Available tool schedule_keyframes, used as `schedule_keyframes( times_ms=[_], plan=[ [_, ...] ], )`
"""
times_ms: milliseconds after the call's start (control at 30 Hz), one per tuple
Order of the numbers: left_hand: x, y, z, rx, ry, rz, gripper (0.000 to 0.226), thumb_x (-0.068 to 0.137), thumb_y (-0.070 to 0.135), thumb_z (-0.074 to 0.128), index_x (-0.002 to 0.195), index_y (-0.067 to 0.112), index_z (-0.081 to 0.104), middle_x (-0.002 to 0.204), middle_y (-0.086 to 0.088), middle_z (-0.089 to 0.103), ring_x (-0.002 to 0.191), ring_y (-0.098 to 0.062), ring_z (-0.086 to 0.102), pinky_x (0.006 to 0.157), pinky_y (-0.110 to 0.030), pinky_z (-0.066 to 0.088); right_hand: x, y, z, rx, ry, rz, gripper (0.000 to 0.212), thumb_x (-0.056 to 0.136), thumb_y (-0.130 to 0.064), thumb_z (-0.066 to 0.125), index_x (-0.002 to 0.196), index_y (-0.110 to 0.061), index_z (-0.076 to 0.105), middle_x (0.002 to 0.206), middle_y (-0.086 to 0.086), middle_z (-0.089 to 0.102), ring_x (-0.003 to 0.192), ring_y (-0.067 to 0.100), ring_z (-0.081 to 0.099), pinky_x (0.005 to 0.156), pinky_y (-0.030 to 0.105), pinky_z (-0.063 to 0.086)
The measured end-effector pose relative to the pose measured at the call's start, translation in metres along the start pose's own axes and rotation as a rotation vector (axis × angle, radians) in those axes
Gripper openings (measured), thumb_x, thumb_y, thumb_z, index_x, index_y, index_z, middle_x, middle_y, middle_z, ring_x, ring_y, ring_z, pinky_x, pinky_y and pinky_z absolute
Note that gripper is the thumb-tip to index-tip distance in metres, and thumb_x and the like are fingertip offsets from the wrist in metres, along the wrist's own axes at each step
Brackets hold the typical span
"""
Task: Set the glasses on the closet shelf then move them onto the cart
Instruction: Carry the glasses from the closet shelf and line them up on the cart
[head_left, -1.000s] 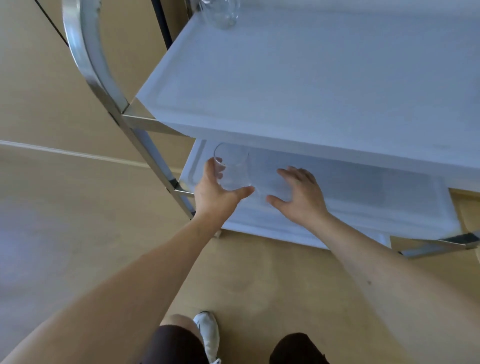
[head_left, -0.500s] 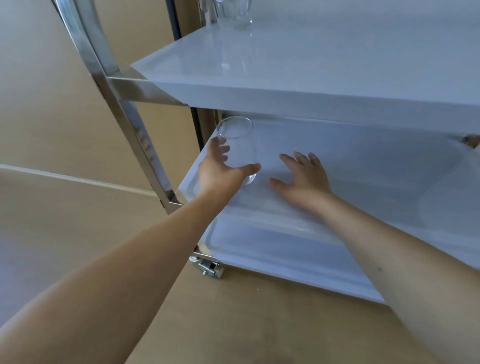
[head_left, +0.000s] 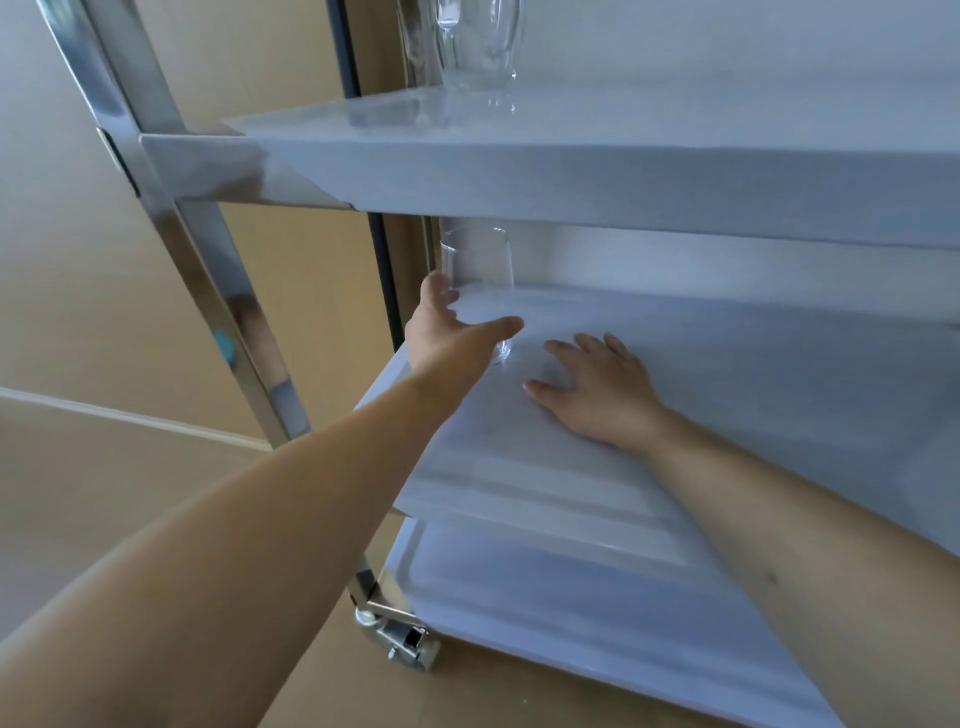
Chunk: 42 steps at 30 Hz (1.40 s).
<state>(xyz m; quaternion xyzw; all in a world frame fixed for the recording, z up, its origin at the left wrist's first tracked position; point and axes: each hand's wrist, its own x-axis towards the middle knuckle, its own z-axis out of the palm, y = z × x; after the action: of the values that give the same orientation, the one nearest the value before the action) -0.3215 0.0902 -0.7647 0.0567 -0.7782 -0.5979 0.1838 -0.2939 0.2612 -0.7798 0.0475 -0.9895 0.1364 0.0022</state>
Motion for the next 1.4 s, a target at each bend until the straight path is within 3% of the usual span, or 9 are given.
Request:
schedule_keyframes(
  times_ms=[167,300,500,700,867,1033,1167,1267,1400],
  plan=[
    [0.027,-0.012,0.009,0.027,0.03,0.077,0.061,0.065,0.031,0.093,0.11,0.034,0.052,0.106,0.02,0.056,0.111,-0.011,0.056,0.096,-0.034,0.05,0.001,0.002,0.01,-0.041,-0.021,-0.008,0.062,0.096,-0.07,0.032,0.151,-0.041,0.033,0.166,0.002,0.018,0.152,0.035,0.012,0.122,0.052,0.006],
    [0.05,-0.019,0.019,0.019,0.031,0.082,0.074,0.067,0.034,0.092,0.129,0.029,0.051,0.116,0.014,0.057,0.112,-0.011,0.055,0.101,-0.032,0.047,0.001,0.002,0.012,-0.056,0.003,-0.023,0.06,0.097,-0.07,0.029,0.15,-0.043,0.031,0.165,0.0,0.02,0.151,0.034,0.013,0.122,0.051,0.007],
    [0.077,-0.027,0.033,-0.001,0.02,0.089,0.067,0.068,0.036,0.092,0.117,0.038,0.046,0.115,0.017,0.054,0.115,-0.012,0.054,0.102,-0.036,0.048,-0.001,0.002,0.012,-0.05,0.022,-0.023,0.059,0.096,-0.069,0.031,0.149,-0.042,0.033,0.164,-0.001,0.021,0.151,0.033,0.014,0.122,0.05,0.008],
    [0.095,-0.031,0.042,-0.021,0.017,0.082,0.079,0.069,0.037,0.092,0.134,0.029,0.048,0.127,0.013,0.053,0.125,-0.013,0.053,0.106,-0.031,0.044,-0.001,0.002,0.013,-0.047,0.015,-0.022,0.062,0.096,-0.07,0.03,0.152,-0.043,0.03,0.166,0.0,0.018,0.153,0.033,0.011,0.123,0.051,0.005],
    [0.096,-0.031,0.045,0.067,0.029,0.123,0.096,0.073,0.043,0.088,0.151,0.025,0.035,0.147,0.006,0.05,0.134,-0.016,0.049,0.112,-0.033,0.04,-0.001,0.001,0.012,-0.03,0.008,-0.025,0.063,0.096,-0.071,0.029,0.152,-0.043,0.029,0.167,-0.001,0.016,0.153,0.032,0.009,0.123,0.05,0.003],
    [0.088,-0.025,0.044,0.178,0.006,0.062,0.1,0.071,0.053,0.086,0.147,0.017,0.031,0.146,-0.001,0.05,0.136,-0.023,0.047,0.11,-0.037,0.042,-0.002,0.002,0.011,-0.028,0.014,-0.027,0.06,0.096,-0.07,0.03,0.15,-0.043,0.031,0.167,0.0,0.017,0.153,0.033,0.01,0.123,0.051,0.004],
    [0.067,-0.019,0.034,0.252,-0.034,0.002,0.122,0.075,0.043,0.088,0.161,0.015,0.007,0.162,-0.006,0.025,0.15,-0.024,0.025,0.12,-0.034,0.024,-0.004,0.001,0.011,-0.005,0.05,-0.034,0.058,0.095,-0.069,0.034,0.145,-0.041,0.039,0.165,0.001,0.024,0.152,0.034,0.016,0.122,0.051,0.008],
    [0.04,-0.019,0.022,0.406,-0.07,0.085,0.114,0.079,0.042,0.084,0.161,0.015,0.009,0.165,-0.007,0.017,0.152,-0.025,0.016,0.122,-0.033,0.016,-0.006,-0.001,0.01,0.017,0.051,-0.017,0.059,0.095,-0.069,0.037,0.145,-0.039,0.042,0.165,0.002,0.025,0.152,0.033,0.017,0.122,0.05,0.009],
    [0.003,-0.022,0.0,0.746,-0.259,0.279,0.08,0.092,0.048,0.067,0.157,0.018,0.03,0.165,-0.007,0.023,0.153,-0.026,0.016,0.124,-0.035,0.017,-0.008,-0.003,0.008,0.008,0.024,0.001,0.063,0.094,-0.069,0.04,0.148,-0.036,0.042,0.165,0.004,0.025,0.152,0.034,0.018,0.123,0.051,0.01]
  ],
)
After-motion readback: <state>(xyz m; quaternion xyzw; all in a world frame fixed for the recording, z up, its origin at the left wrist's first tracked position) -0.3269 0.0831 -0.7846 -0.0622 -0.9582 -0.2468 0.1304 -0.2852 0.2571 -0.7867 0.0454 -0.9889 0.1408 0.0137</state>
